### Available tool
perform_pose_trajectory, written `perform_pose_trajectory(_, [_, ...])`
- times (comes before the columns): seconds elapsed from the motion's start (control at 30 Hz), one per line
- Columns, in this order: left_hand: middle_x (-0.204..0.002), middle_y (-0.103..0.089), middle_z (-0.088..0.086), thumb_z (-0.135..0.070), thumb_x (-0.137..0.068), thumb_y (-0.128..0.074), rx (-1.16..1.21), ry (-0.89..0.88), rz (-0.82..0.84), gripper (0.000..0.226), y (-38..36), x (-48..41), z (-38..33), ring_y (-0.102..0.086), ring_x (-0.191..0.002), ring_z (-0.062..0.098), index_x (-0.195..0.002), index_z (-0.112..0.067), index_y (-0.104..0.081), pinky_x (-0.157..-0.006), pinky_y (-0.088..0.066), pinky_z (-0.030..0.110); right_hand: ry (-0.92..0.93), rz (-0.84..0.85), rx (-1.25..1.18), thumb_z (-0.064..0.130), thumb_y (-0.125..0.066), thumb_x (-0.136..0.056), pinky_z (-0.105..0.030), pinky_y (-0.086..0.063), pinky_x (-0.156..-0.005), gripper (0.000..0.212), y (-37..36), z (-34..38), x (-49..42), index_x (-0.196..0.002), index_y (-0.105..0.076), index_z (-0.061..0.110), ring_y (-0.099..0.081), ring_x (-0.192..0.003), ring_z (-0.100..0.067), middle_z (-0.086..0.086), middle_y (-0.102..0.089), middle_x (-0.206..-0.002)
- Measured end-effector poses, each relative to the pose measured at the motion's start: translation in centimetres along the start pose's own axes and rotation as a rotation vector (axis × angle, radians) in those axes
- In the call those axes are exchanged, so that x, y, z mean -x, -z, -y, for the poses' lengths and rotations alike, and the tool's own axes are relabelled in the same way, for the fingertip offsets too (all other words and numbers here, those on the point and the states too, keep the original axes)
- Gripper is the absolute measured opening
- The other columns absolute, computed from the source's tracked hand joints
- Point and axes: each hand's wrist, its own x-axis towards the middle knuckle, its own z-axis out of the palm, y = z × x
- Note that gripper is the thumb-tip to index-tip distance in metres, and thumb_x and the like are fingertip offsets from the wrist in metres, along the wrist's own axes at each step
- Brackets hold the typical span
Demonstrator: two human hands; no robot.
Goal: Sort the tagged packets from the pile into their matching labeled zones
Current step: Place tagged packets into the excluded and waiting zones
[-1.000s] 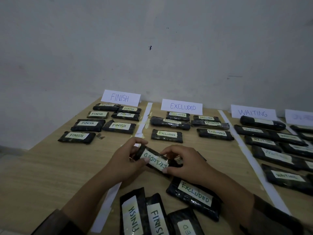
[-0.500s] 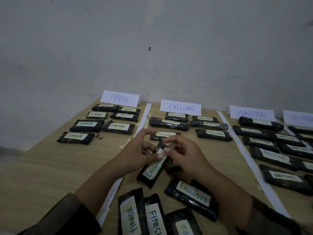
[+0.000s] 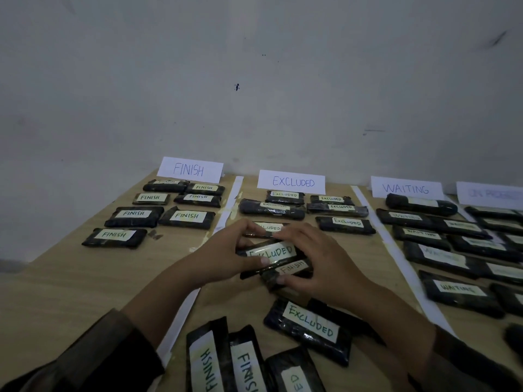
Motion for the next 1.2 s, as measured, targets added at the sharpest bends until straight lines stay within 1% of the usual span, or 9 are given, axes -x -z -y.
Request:
perform_pose_trajectory(0.1, [-0.096, -0.073, -0.001, -0.022, -0.079, -0.075, -0.080, -0.034, 0.043, 0.045, -0.9, -1.1, -0.7, -0.069, -0.084, 0.011, -0.115, -0.028, -0.049, -0.075, -0.056, 0.030, 0.008, -0.056, 0.117, 0.049, -0.063, -0.072, -0.036, -0.039, -0.088, 0.055, 0.6, -1.0, 0.4, -0.123, -0.053, 0.033, -0.050, -0.111, -0.009, 0.015, -0.054, -0.120])
perform_pose_trajectory(0.23, [-0.108, -0.067, -0.007, -0.035, -0.082, -0.070, -0.245, -0.112, 0.028, 0.043, -2.3, -2.6, -1.7, -0.063, -0.094, 0.007, -0.117, -0.037, -0.045, -0.082, -0.052, 0.027, -0.069, -0.101, 0.147, 0.045, -0.067, -0.070, -0.032, -0.031, -0.087, 0.049, 2.1, -2.9, 1.3, -0.116, -0.057, 0.034, -0.052, -0.109, -0.008, 0.016, -0.056, -0.114])
perform_pose_trajectory(0.33, [-0.117, -0.059, -0.010, -0.041, -0.084, -0.064, -0.361, -0.150, -0.008, 0.049, -3.1, -3.7, -2.2, -0.056, -0.110, 0.007, -0.127, -0.033, -0.043, -0.094, -0.047, 0.030, -0.151, -0.103, 0.166, 0.039, -0.075, -0.071, -0.030, -0.029, -0.088, 0.051, 3.5, -4.5, 2.0, -0.118, -0.057, 0.032, -0.051, -0.111, -0.010, 0.014, -0.057, -0.116])
perform_pose_trajectory(0.43, [-0.125, -0.054, -0.012, -0.046, -0.084, -0.062, -0.416, -0.164, -0.011, 0.052, -3.6, -4.9, -2.3, -0.049, -0.120, 0.007, -0.130, -0.033, -0.043, -0.100, -0.044, 0.034, -0.264, -0.060, 0.221, 0.040, -0.076, -0.073, -0.027, -0.028, -0.091, 0.056, 4.9, -6.2, 2.8, -0.124, -0.053, 0.033, -0.046, -0.118, -0.007, 0.015, -0.053, -0.123])
perform_pose_trajectory(0.5, [-0.132, -0.052, -0.012, -0.049, -0.084, -0.062, -0.496, -0.191, -0.022, 0.054, -4.0, -5.7, -2.5, -0.047, -0.124, 0.007, -0.132, -0.033, -0.043, -0.102, -0.044, 0.036, -0.328, -0.044, 0.226, 0.042, -0.076, -0.073, -0.032, -0.034, -0.097, 0.057, 5.7, -7.4, 3.3, -0.123, -0.053, 0.033, -0.046, -0.117, -0.008, 0.014, -0.053, -0.124])
perform_pose_trajectory(0.6, [-0.138, -0.049, -0.011, -0.049, -0.084, -0.062, -0.597, -0.236, -0.022, 0.057, -4.7, -6.8, -2.9, -0.044, -0.126, 0.007, -0.134, -0.031, -0.042, -0.103, -0.042, 0.034, -0.393, -0.045, 0.236, 0.044, -0.076, -0.072, -0.038, -0.038, -0.098, 0.056, 6.4, -9.2, 3.8, -0.122, -0.053, 0.031, -0.049, -0.115, -0.012, 0.012, -0.054, -0.123])
perform_pose_trajectory(0.8, [-0.142, -0.043, -0.011, -0.048, -0.087, -0.058, -0.725, -0.294, 0.023, 0.055, -6.6, -8.4, -3.5, -0.041, -0.129, 0.009, -0.136, -0.031, -0.039, -0.101, -0.039, 0.030, -0.474, -0.010, 0.259, 0.050, -0.074, -0.072, -0.034, -0.032, -0.091, 0.058, 6.9, -12.5, 3.8, -0.123, -0.053, 0.032, -0.048, -0.115, -0.013, 0.011, -0.053, -0.122])
perform_pose_trajectory(0.97, [-0.143, -0.041, -0.011, -0.050, -0.087, -0.056, -0.781, -0.315, 0.072, 0.054, -8.0, -9.9, -3.5, -0.038, -0.131, 0.011, -0.135, -0.032, -0.039, -0.103, -0.038, 0.035, -0.500, 0.078, 0.299, 0.054, -0.071, -0.073, -0.036, -0.031, -0.094, 0.060, 6.6, -14.2, 3.2, -0.126, -0.052, 0.033, -0.044, -0.118, -0.014, 0.010, -0.052, -0.123])
perform_pose_trajectory(1.2, [-0.141, -0.044, -0.011, -0.051, -0.087, -0.056, -0.805, -0.310, 0.115, 0.053, -9.1, -10.8, -3.1, -0.041, -0.128, 0.012, -0.134, -0.033, -0.039, -0.101, -0.038, 0.032, -0.513, 0.160, 0.283, 0.052, -0.071, -0.074, -0.037, -0.027, -0.101, 0.061, 5.7, -15.1, 2.6, -0.129, -0.052, 0.033, -0.042, -0.124, -0.014, 0.011, -0.052, -0.132])
